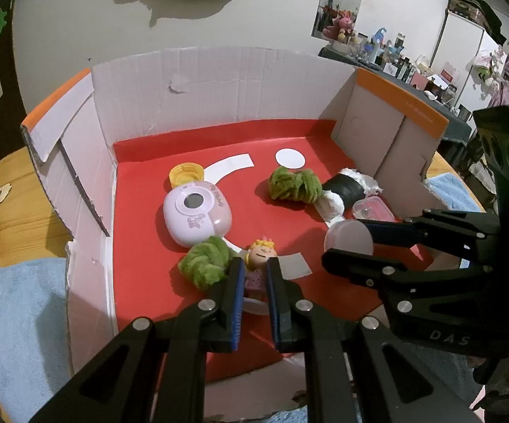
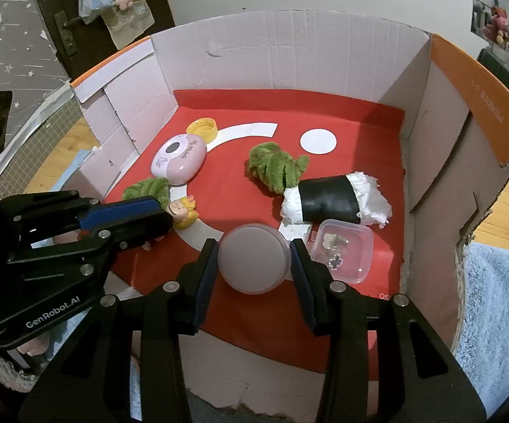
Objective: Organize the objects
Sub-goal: 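Lower and open left gripper to release the doll while right gripper releases the compact, then withdraw both open grippers from the box back toward the towel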
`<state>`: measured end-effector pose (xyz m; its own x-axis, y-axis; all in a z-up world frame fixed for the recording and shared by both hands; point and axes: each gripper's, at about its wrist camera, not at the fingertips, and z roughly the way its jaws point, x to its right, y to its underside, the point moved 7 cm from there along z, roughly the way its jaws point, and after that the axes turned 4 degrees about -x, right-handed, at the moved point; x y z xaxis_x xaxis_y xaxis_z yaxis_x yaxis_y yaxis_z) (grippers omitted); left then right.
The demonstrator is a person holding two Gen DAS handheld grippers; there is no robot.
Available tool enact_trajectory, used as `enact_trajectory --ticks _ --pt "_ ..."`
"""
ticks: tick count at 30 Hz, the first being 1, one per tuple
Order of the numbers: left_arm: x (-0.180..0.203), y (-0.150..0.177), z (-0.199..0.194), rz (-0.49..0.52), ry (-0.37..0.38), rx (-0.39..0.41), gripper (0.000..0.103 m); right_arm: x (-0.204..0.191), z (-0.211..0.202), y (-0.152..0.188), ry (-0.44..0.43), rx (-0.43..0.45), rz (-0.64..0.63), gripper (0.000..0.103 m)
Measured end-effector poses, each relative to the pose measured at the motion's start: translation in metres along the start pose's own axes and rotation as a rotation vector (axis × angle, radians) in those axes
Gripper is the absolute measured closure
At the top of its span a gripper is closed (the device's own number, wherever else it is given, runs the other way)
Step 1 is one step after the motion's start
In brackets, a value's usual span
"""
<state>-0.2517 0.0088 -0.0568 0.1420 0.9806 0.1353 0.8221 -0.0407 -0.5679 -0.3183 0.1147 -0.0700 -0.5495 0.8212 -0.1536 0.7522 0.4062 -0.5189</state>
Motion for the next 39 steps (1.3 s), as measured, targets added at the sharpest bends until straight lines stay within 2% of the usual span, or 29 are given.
enact_trajectory --ticks 7,10,14,20,23,27,31,32,33,35,39 --pt "0.001 0.0 -0.001 -0.002 0.005 0.003 0.09 -0.003 0.001 0.0 -0.006 -0.001 -0.008 0.063" --pt "0.0 0.0 -0.001 -0.006 0.007 0.004 0.086 -0.004 0.001 0.0 -0.009 0.001 -0.008 0.062" --pt "0.0 0.0 -0.002 -0.006 0.007 0.005 0.085 -0.007 -0.001 0.0 -0.008 0.011 -0.021 0.054" --pt "0.0 -0.001 -0.003 -0.009 0.007 0.012 0.076 -0.008 -0.007 0.0 -0.012 0.026 -0.022 0.053" --pt "-0.001 -0.001 -0.006 -0.012 0.002 0.024 0.072 -0.009 -0.009 0.0 -0.012 0.03 -0.022 0.049" --pt "-0.003 -0.002 -0.01 -0.018 -0.005 0.041 0.06 -0.008 -0.015 0.002 -0.011 0.045 -0.017 0.045" --pt "-0.004 -0.003 -0.016 -0.017 -0.014 0.052 0.06 -0.009 -0.022 0.004 -0.009 0.058 -0.016 0.045" --pt "-0.004 -0.002 -0.018 -0.017 -0.015 0.055 0.06 -0.01 -0.024 0.005 -0.008 0.063 -0.016 0.042" --pt "-0.004 -0.002 -0.019 -0.018 -0.016 0.057 0.056 -0.01 -0.027 0.005 -0.007 0.068 -0.016 0.037" --pt "-0.004 -0.001 -0.022 -0.02 -0.021 0.067 0.049 -0.011 -0.033 0.007 -0.001 0.082 -0.019 0.035" --pt "-0.002 0.006 -0.032 -0.019 -0.027 0.087 0.048 -0.013 -0.042 0.01 0.004 0.103 -0.023 0.035"
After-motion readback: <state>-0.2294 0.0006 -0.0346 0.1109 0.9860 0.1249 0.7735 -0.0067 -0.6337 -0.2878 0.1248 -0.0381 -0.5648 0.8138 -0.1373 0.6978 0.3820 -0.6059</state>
